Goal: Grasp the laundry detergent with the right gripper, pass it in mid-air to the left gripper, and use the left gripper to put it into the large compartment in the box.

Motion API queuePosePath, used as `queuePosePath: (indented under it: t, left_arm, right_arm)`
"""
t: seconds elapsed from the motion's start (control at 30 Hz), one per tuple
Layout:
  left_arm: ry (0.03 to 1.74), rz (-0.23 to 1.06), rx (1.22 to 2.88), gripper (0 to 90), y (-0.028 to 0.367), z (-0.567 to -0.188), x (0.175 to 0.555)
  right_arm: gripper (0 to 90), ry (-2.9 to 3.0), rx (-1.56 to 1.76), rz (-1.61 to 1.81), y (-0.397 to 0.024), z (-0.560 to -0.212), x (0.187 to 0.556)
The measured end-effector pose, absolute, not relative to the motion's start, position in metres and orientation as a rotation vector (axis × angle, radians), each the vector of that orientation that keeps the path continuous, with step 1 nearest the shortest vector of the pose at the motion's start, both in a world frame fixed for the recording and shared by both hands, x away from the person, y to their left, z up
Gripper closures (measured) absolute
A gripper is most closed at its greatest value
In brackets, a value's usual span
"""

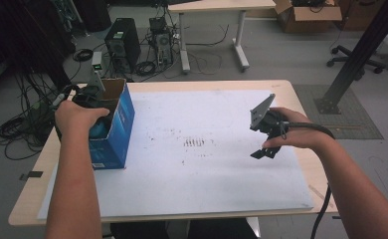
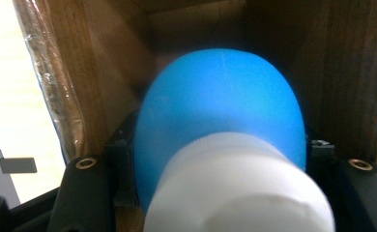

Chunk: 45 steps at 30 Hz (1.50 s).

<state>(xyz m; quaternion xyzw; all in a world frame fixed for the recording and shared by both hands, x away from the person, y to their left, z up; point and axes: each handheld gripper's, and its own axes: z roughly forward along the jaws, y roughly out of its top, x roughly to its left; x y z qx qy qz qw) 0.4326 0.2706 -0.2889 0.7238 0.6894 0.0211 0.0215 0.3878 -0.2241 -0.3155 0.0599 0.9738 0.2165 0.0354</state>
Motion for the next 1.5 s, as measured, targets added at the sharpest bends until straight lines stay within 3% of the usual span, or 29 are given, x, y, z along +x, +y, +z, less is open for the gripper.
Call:
queuePosePath:
  t: [0.33,0.93,1.5]
  left_arm:
    - [2.134,0.070,2.264,30.8,0.267,-0.285,0.430]
    - [2.126,0.114,2.264,28.3,0.266,-0.264,0.421]
    - [2.004,0.115,2.341,15.2,0.252,-0.236,0.410]
  right_arm:
    - [3.2,2.990,0.177,0.671,-0.223,-0.318,0.387]
    - [3.2,2.983,0.168,0.690,-0.223,-0.317,0.385]
    - [3.2,2.972,0.149,0.692,-0.218,-0.311,0.381]
